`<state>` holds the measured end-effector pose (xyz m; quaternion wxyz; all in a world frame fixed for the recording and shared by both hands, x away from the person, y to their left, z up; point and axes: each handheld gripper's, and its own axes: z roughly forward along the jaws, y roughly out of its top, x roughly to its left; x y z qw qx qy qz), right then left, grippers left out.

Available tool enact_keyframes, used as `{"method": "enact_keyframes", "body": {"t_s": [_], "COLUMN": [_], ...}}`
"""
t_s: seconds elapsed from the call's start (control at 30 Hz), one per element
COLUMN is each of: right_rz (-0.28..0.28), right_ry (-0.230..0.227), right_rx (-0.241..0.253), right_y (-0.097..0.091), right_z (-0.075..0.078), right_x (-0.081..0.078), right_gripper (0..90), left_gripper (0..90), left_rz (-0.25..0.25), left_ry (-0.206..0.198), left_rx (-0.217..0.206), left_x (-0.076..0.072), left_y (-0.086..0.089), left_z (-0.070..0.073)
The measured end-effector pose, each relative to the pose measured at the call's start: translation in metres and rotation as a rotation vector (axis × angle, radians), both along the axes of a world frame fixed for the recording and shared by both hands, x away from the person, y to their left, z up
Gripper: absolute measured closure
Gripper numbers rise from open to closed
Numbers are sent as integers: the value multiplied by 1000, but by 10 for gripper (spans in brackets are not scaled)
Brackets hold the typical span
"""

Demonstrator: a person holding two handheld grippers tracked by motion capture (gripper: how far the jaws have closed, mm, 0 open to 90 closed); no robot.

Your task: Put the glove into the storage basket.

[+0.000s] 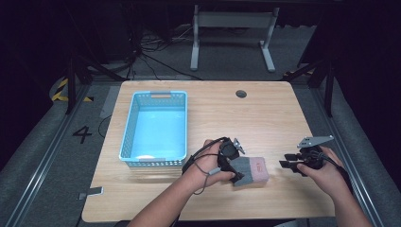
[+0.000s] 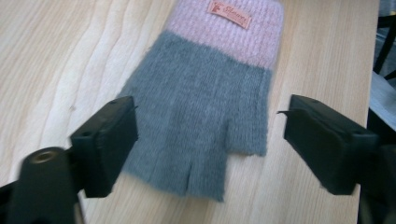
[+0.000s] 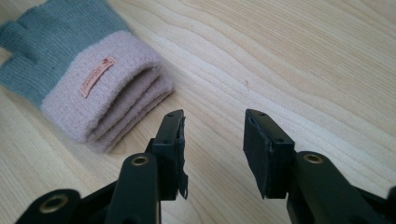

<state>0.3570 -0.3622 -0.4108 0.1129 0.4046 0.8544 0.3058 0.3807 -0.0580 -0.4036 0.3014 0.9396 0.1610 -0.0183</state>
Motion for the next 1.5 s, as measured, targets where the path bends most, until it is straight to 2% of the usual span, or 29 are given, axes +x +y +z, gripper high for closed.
{"method": "enact_keyframes", "body": {"t_s": [0.13,0.3,0.57,0.63,0.8,1.17,1.37,1.47,1.5], "right_rz": [-11,-18,-27,-29,-36,-20,-17,-16,-19], "right_ry": [6,8,13,12,10,14,13,15,16], "right_rx": [19,19,26,28,48,52,56,54,54], "right_y": [-2,-4,-5,-6,-6,-4,-3,-3,-3], "right_z": [0,-1,-3,-3,-4,-5,-5,-6,-6], "right_x": [-3,-6,-8,-9,-9,-10,-10,-10,-10], "right_gripper": [581,581,565,562,537,533,532,531,531], "left_gripper": [166,166,164,166,160,118,162,248,248], "left_rz": [3,-9,-33,-43,-48,-38,-24,-18,-18], "left_ry": [-5,15,-9,-33,-50,-82,-88,-85,-88], "left_rx": [9,1,22,41,61,88,101,113,112], "left_x": [6,10,10,10,10,5,4,5,5], "left_y": [-4,-11,-22,-25,-27,-33,-34,-34,-33], "left_z": [-7,-16,-28,-31,-36,-41,-40,-38,-37]}}
